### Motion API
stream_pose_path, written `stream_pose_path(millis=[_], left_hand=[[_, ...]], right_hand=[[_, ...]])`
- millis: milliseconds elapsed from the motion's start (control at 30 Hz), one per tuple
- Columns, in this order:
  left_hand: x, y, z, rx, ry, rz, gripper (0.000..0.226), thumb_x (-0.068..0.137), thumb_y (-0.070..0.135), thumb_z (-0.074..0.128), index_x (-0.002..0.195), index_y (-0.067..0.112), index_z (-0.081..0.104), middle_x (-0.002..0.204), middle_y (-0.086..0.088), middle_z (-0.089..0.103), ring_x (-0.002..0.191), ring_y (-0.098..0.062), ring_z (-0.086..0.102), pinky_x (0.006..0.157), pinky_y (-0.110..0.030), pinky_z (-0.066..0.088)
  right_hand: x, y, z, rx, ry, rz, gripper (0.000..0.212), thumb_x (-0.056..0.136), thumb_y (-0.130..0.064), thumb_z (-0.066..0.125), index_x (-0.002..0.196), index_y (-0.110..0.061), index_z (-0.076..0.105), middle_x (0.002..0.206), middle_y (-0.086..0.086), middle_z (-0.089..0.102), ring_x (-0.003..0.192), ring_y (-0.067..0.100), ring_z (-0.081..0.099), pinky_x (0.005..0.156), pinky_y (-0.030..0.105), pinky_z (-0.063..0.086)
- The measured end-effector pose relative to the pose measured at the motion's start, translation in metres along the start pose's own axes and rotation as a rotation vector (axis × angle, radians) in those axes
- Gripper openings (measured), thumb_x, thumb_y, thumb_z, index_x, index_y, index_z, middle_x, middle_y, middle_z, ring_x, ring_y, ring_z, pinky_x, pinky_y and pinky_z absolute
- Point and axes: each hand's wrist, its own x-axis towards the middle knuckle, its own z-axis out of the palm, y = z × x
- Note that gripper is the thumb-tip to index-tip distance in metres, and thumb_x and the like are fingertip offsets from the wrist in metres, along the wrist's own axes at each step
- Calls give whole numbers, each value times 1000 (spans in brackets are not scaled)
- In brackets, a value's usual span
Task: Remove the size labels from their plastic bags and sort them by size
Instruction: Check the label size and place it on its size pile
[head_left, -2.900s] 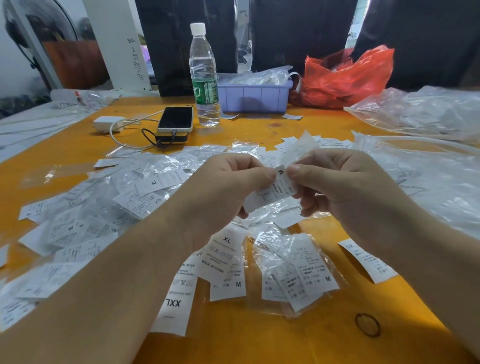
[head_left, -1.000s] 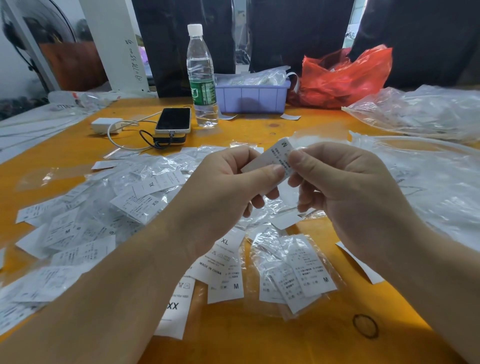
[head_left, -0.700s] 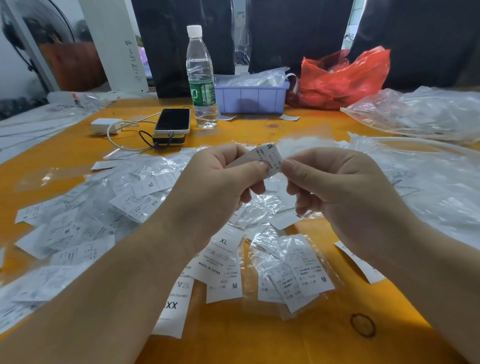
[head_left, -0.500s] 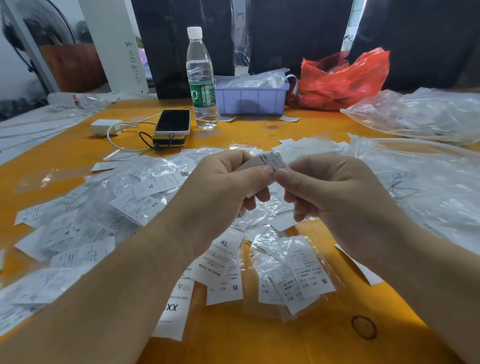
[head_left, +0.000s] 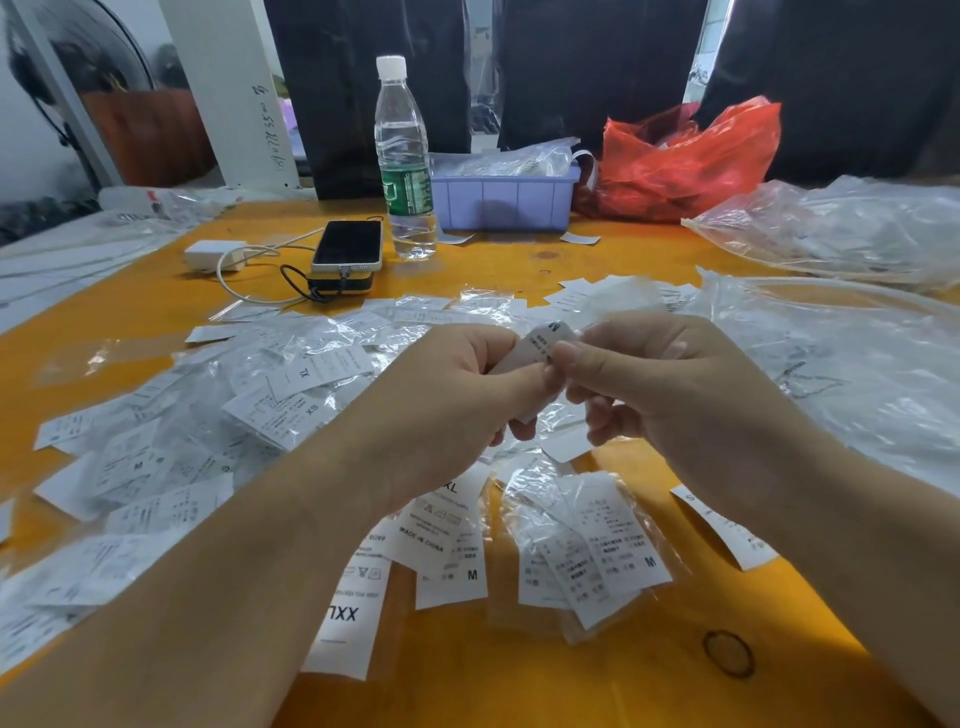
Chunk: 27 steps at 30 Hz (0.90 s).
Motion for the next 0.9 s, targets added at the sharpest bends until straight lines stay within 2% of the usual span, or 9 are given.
stream_pose_path(millis=[100, 233, 367, 433, 500, 567, 600, 700, 900], left_hand=[[1, -3, -2, 17, 110, -6, 24, 81, 44, 71, 72, 22, 69, 55, 8, 61, 46, -1, 48, 45, -14, 38], [3, -1, -7, -194, 155, 14, 14, 90, 25, 65, 84, 14, 72, 66, 1, 63, 48, -5, 47, 46, -16, 39], [-1, 3, -1, -71, 164, 157, 12, 92, 15, 63, 84, 14, 71, 56, 15, 61, 47, 2, 52, 48, -6, 38], [-1, 4, 1, -41, 185, 186, 12, 92, 14, 63, 83, 13, 71, 53, 18, 59, 46, 3, 52, 47, -4, 36], [-2, 5, -1, -23, 215, 186, 13, 93, 15, 63, 83, 13, 72, 53, 16, 61, 46, 3, 53, 47, -5, 36], [-2, 6, -1, -22, 228, 174, 15, 93, 17, 62, 82, 13, 72, 59, 13, 66, 48, 3, 55, 46, -6, 37], [-2, 6, -1, -24, 231, 170, 16, 93, 17, 62, 82, 12, 72, 60, 13, 67, 48, 3, 55, 46, -6, 38], [-3, 7, 2, -22, 233, 179, 15, 93, 17, 62, 82, 13, 72, 57, 16, 65, 48, 4, 55, 46, -6, 38], [-2, 3, 2, -93, 241, 187, 11, 92, 17, 64, 84, 15, 71, 60, 14, 65, 50, 3, 56, 48, -9, 41]], right_hand=[[0, -2, -3, -20, 32, -11, 37, 66, -33, 72, 79, 3, 71, 60, 3, 59, 55, 11, 54, 50, 19, 49], [0, -4, -3, -1, 16, 27, 33, 63, -29, 75, 71, 2, 68, 58, 3, 58, 55, 12, 53, 51, 20, 49], [-1, -3, 0, -34, -47, 67, 20, 64, -35, 75, 62, -16, 70, 56, -2, 57, 56, 10, 54, 54, 21, 50], [-1, -2, 0, -30, -36, 58, 25, 66, -38, 73, 71, -13, 72, 60, -1, 58, 58, 10, 55, 56, 23, 50], [0, -2, -1, 25, -5, 60, 23, 73, -33, 71, 82, -12, 73, 67, 0, 62, 60, 11, 56, 57, 24, 50], [2, -2, -3, 92, 48, 67, 12, 82, -21, 68, 72, -16, 70, 68, 3, 64, 59, 12, 56, 56, 23, 50], [2, -1, -4, 91, 69, 68, 18, 85, -16, 66, 67, -17, 68, 68, 4, 64, 59, 12, 56, 56, 23, 50], [1, -2, -4, 95, 51, 56, 9, 76, -17, 71, 71, -11, 68, 71, 7, 64, 60, 12, 56, 55, 23, 51], [-1, -1, -1, 162, 31, 51, 16, 65, -26, 74, 71, -12, 72, 73, 11, 64, 58, 11, 55, 53, 23, 50]])
